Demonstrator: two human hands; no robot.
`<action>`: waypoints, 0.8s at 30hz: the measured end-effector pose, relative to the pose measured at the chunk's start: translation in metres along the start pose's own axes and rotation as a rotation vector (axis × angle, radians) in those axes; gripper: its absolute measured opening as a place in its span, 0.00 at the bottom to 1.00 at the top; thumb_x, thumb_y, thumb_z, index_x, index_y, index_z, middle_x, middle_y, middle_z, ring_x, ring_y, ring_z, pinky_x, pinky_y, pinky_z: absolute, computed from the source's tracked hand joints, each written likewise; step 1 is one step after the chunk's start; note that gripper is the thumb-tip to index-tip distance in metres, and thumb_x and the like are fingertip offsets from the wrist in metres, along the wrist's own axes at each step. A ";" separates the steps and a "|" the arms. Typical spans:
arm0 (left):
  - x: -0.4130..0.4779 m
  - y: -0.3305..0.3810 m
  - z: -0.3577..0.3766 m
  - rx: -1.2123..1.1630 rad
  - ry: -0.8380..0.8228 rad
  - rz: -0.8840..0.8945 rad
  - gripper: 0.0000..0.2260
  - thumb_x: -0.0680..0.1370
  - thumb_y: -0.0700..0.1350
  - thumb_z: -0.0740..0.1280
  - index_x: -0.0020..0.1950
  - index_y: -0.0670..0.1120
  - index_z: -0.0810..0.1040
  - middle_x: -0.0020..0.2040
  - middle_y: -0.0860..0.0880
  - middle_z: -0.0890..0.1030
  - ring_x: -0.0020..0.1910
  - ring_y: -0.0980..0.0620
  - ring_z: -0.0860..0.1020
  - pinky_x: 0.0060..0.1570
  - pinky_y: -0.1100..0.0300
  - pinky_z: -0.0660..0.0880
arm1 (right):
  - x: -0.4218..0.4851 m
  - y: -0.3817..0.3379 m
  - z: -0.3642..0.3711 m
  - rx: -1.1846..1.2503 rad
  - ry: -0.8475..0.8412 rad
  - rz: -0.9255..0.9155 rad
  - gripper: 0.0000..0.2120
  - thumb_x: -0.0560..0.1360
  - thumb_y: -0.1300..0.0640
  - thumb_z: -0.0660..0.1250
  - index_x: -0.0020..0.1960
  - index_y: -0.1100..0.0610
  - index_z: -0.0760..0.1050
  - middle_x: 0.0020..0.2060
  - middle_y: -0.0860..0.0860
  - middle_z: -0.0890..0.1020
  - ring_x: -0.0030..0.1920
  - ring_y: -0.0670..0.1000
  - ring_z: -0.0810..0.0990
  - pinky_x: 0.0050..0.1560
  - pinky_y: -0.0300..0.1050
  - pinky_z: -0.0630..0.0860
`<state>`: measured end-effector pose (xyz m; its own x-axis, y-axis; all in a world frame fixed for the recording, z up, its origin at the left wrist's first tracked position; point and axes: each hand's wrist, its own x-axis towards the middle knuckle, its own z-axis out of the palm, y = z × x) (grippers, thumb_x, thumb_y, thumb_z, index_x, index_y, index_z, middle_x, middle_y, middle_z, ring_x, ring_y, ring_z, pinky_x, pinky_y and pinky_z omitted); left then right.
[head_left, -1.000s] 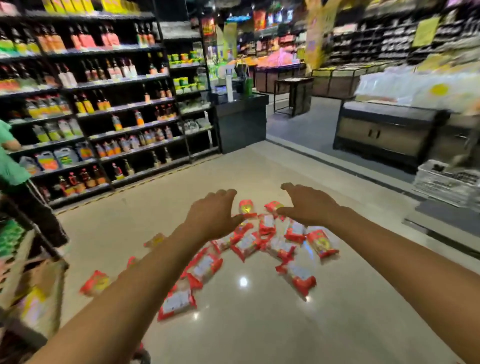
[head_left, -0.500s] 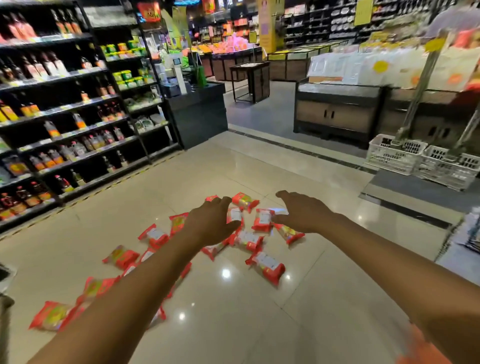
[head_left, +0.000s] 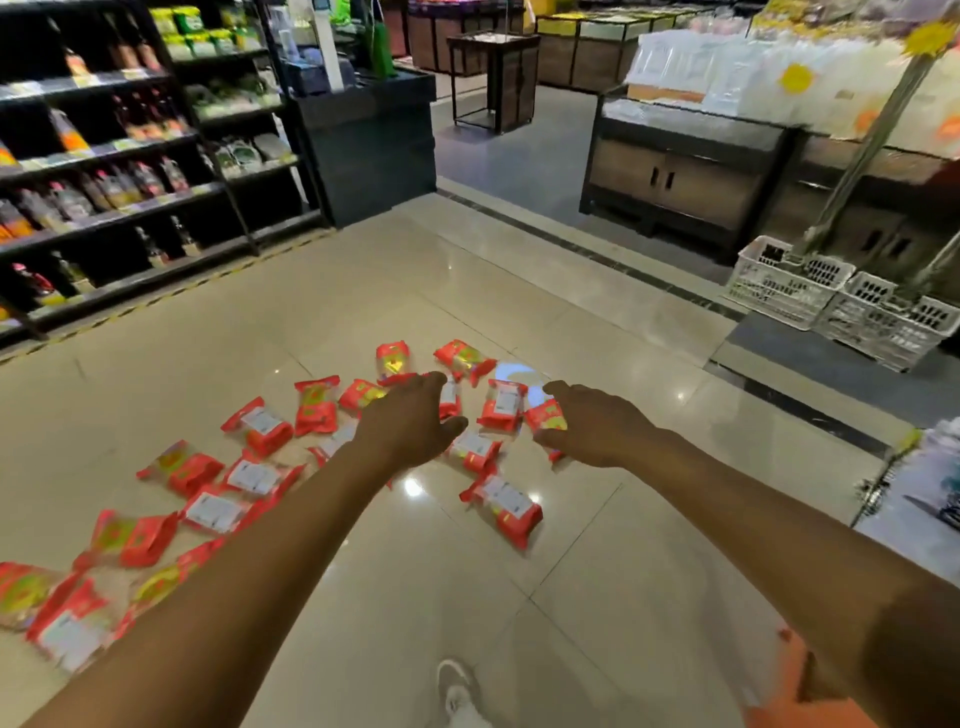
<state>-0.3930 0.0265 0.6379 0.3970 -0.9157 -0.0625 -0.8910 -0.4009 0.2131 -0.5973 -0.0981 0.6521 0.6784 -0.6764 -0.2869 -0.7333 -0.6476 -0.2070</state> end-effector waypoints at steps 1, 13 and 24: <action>0.019 -0.008 0.006 -0.027 0.004 -0.006 0.32 0.79 0.61 0.66 0.79 0.48 0.63 0.71 0.45 0.75 0.66 0.44 0.76 0.54 0.52 0.75 | 0.019 0.001 0.001 -0.004 -0.011 0.006 0.38 0.79 0.36 0.62 0.81 0.51 0.54 0.73 0.55 0.71 0.70 0.58 0.72 0.65 0.51 0.73; 0.222 -0.085 0.088 -0.170 -0.117 -0.148 0.30 0.80 0.58 0.65 0.76 0.44 0.66 0.71 0.41 0.74 0.68 0.40 0.74 0.60 0.45 0.76 | 0.230 0.034 0.045 0.069 -0.142 0.107 0.35 0.79 0.39 0.64 0.79 0.53 0.58 0.69 0.56 0.74 0.67 0.59 0.75 0.62 0.55 0.75; 0.370 -0.093 0.231 -0.283 -0.274 -0.344 0.28 0.78 0.61 0.65 0.72 0.47 0.70 0.67 0.45 0.78 0.62 0.41 0.78 0.58 0.43 0.77 | 0.397 0.121 0.148 0.067 -0.255 0.069 0.34 0.79 0.40 0.65 0.77 0.56 0.62 0.69 0.59 0.74 0.67 0.62 0.75 0.61 0.57 0.76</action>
<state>-0.2147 -0.2814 0.3696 0.5504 -0.7218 -0.4197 -0.6101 -0.6908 0.3880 -0.4236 -0.3936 0.3748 0.5997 -0.6024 -0.5268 -0.7843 -0.5731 -0.2375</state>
